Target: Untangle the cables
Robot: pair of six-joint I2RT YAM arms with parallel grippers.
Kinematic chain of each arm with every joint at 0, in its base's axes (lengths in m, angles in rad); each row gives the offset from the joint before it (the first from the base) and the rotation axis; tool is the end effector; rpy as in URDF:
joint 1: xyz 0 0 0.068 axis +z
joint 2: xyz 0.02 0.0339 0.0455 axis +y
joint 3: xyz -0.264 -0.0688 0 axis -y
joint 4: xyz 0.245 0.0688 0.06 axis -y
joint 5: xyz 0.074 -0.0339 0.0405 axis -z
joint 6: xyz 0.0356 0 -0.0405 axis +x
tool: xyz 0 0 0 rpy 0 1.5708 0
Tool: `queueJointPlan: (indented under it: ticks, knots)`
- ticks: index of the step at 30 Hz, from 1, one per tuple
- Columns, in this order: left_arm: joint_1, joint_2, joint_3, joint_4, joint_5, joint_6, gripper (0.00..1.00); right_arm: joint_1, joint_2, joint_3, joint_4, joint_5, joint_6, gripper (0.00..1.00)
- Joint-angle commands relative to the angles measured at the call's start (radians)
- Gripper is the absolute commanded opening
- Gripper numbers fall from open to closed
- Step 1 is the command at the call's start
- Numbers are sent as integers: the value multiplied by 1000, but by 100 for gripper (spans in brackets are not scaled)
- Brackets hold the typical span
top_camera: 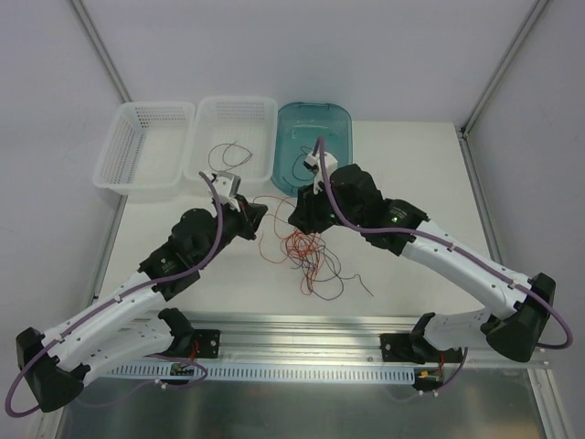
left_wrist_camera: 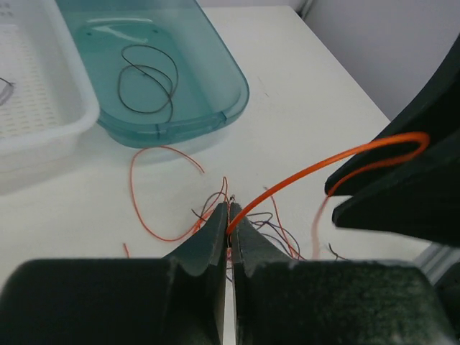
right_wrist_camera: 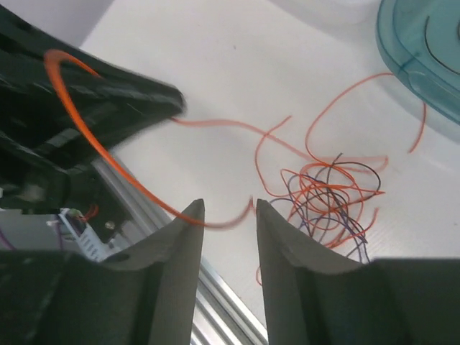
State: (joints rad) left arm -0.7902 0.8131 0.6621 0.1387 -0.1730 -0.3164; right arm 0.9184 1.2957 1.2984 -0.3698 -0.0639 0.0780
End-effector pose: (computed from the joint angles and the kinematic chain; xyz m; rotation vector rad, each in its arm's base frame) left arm 0.1443 -0.1370 0.3264 0.2460 1.6118 -0.7234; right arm 0.1775 0.2361 0.3889 -0.8585 1.8135 0.7147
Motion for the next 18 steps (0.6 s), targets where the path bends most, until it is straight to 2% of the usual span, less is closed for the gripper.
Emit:
queueJointPlan:
  ticks: [1, 2, 8, 12, 18]
  knots:
    - [28, -42, 148, -97, -132, 66, 0, -3, -24, -42, 12, 38, -6, 40]
    - [35, -42, 207, -122, -169, 92, 0, -1, -41, -51, 3, 36, -7, 53]
    - [109, -2, 459, -299, -266, 226, 0, 7, -159, -154, -21, -11, -70, 87]
    - [128, 49, 611, -344, -353, 307, 0, 8, -298, -241, 0, -37, -144, 95]
    - [166, 161, 882, -344, -448, 542, 0, 8, -362, -355, -20, 88, -185, 98]
